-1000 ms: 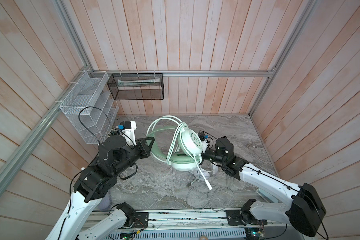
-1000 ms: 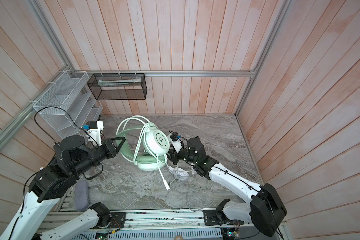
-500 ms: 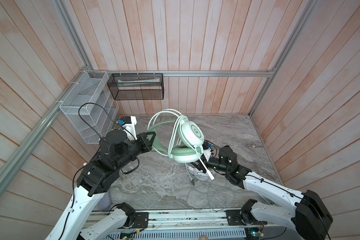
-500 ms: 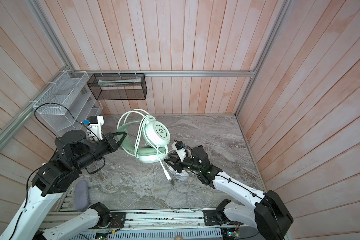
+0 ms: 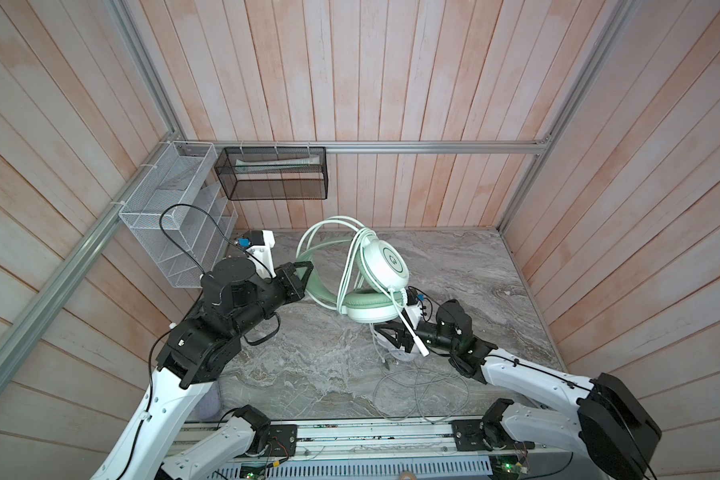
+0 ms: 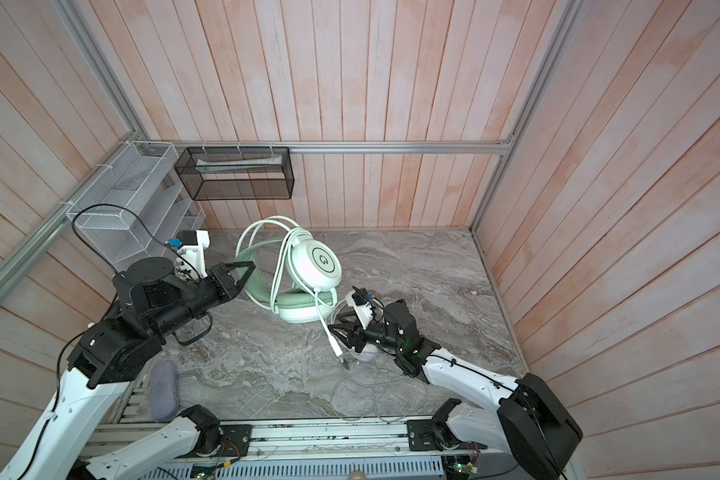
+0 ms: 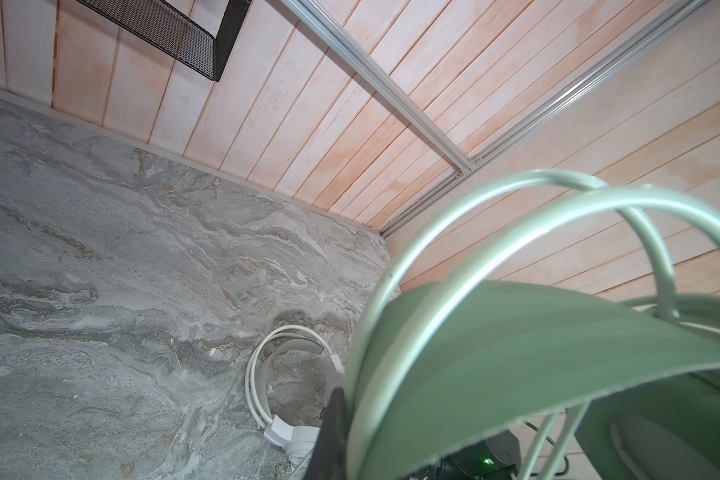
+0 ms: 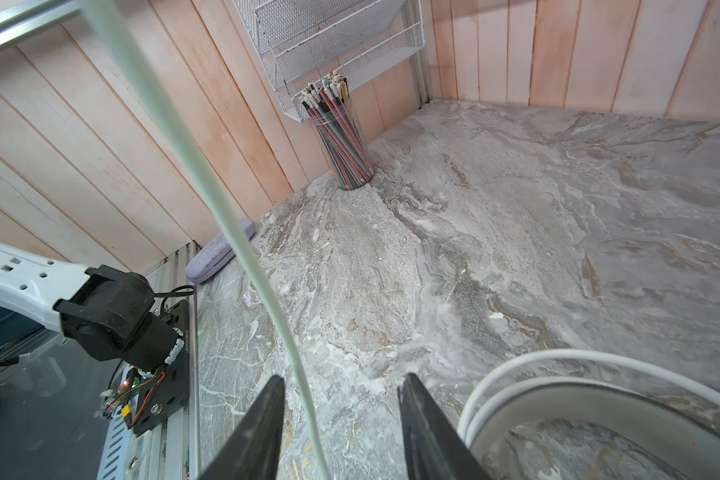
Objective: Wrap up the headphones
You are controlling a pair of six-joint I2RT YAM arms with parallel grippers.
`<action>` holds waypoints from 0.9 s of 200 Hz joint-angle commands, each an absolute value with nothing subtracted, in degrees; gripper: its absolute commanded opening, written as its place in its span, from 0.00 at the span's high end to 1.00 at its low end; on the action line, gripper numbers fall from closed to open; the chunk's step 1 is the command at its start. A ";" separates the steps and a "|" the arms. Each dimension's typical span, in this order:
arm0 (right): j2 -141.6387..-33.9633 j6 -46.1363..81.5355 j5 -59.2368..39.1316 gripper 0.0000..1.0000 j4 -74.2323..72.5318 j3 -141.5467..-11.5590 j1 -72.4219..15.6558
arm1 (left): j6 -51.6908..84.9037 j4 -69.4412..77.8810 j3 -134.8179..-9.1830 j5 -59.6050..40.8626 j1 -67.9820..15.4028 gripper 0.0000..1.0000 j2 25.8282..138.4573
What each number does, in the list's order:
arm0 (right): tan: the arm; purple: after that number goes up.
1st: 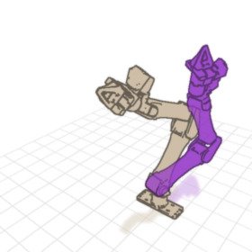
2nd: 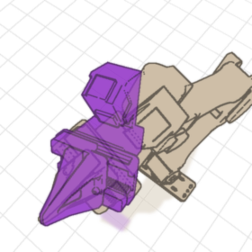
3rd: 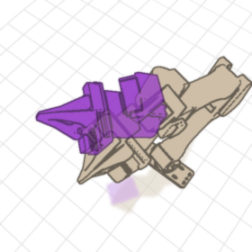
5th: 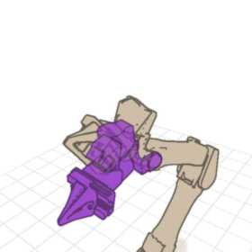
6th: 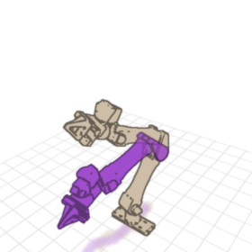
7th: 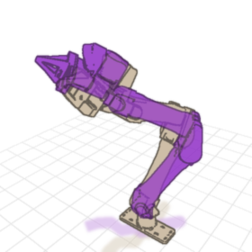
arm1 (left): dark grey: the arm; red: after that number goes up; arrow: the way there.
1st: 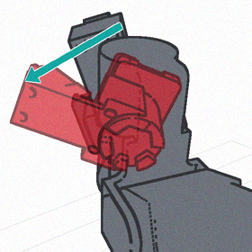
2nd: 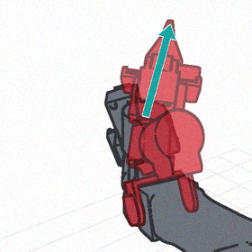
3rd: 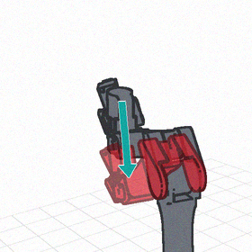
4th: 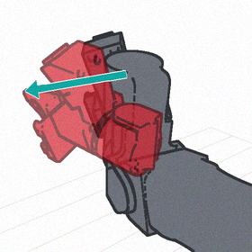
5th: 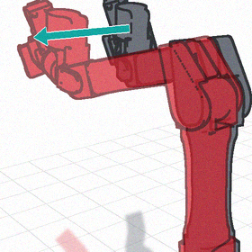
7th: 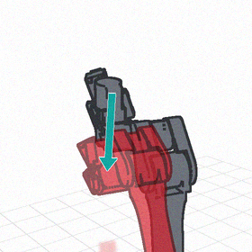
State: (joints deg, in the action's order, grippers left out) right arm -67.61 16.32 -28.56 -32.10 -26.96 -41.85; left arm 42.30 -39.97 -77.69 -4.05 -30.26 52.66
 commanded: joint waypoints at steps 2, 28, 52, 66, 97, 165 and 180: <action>-71.69 18.54 -29.96 0.52 -38.32 -26.28 -44.32 | 45.00 -33.92 -80.07 -5.09 -29.90 1.00 52.15; -77.35 18.35 -26.57 0.54 -39.93 -27.34 -46.87 | 45.09 -33.96 -80.07 -4.84 -29.79 1.00 52.07; -81.67 19.11 -24.21 0.66 -42.11 -27.25 -47.10 | 45.18 -34.49 -80.24 -3.69 -29.62 1.00 51.86; -83.14 19.63 -22.70 0.76 -43.15 -26.83 -47.68 | 45.50 -35.16 -80.20 -2.31 -29.47 1.00 51.68; -83.86 20.02 -19.54 0.75 -44.10 -25.36 -49.81 | 46.31 -35.93 -80.17 -0.83 -28.09 1.00 51.50; -76.47 20.49 -15.54 0.58 -39.70 -21.35 -50.81 | 46.58 -35.08 -78.79 -5.76 -23.33 1.00 51.64; -75.77 20.40 -14.96 0.60 -38.35 -20.57 -51.19 | 46.41 -35.24 -78.67 -6.02 -22.65 1.00 51.47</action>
